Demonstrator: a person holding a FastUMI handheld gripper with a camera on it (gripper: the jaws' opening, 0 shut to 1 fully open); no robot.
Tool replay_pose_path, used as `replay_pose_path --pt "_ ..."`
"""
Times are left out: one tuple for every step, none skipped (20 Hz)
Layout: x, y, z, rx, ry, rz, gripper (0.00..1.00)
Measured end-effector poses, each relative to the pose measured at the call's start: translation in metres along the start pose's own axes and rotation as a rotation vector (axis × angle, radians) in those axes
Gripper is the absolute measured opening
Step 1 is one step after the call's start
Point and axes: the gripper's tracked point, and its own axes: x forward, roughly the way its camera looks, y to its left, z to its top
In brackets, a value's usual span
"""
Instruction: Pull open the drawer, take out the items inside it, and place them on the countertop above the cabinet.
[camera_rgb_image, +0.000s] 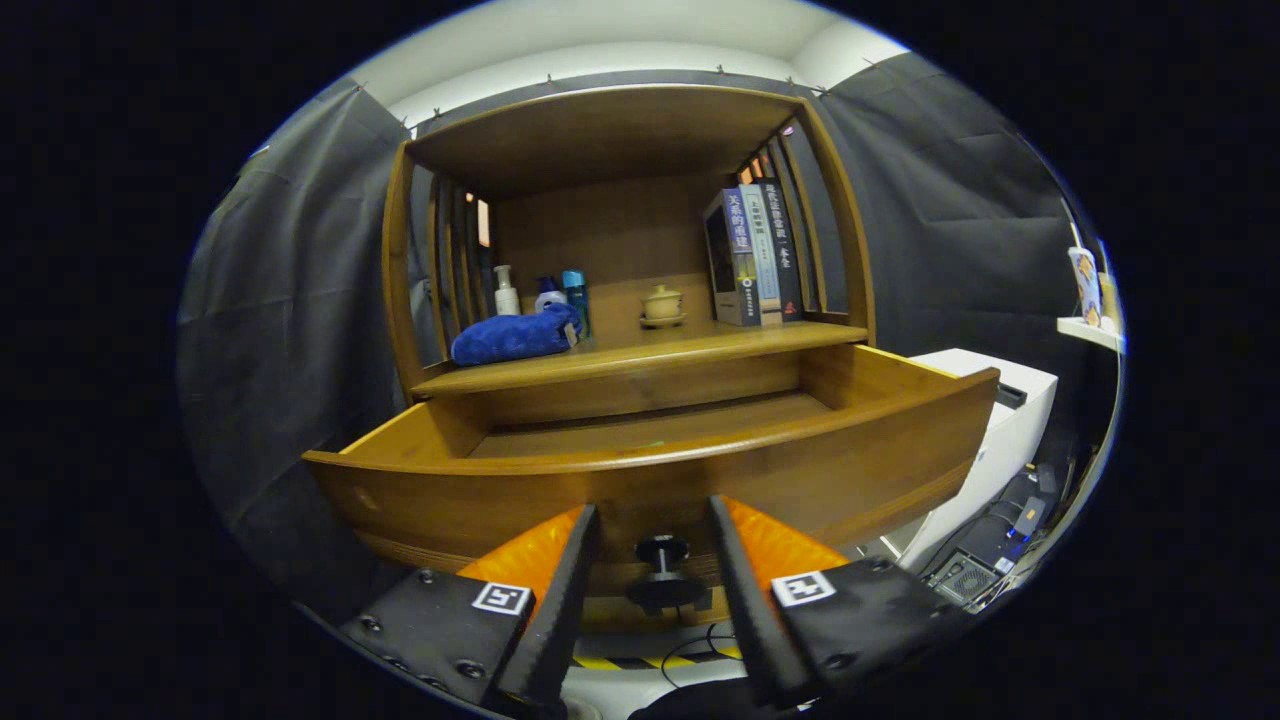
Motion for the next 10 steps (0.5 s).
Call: replay_pose_path --pt "0.0 0.005 0.01 -0.023 -0.015 0.013 0.73" --pt "-0.002 0.011 0.022 -0.043 -0.033 0.026 0.79" --pt "-0.003 0.016 0.033 -0.066 -0.045 0.032 0.78" --pt "-0.003 0.017 0.042 -0.088 -0.052 0.032 0.78" --pt "0.0 0.019 0.05 -0.098 -0.055 0.035 0.8" --pt "0.005 0.02 0.057 -0.1 -0.054 0.033 0.82" --pt "0.012 0.02 0.063 -0.094 -0.047 0.031 0.84" --pt "0.021 0.02 0.07 -0.082 -0.034 0.029 0.87" --pt "0.031 0.02 0.078 -0.067 -0.019 0.033 0.89" --pt "0.043 0.022 0.086 -0.049 0.005 0.043 0.91"
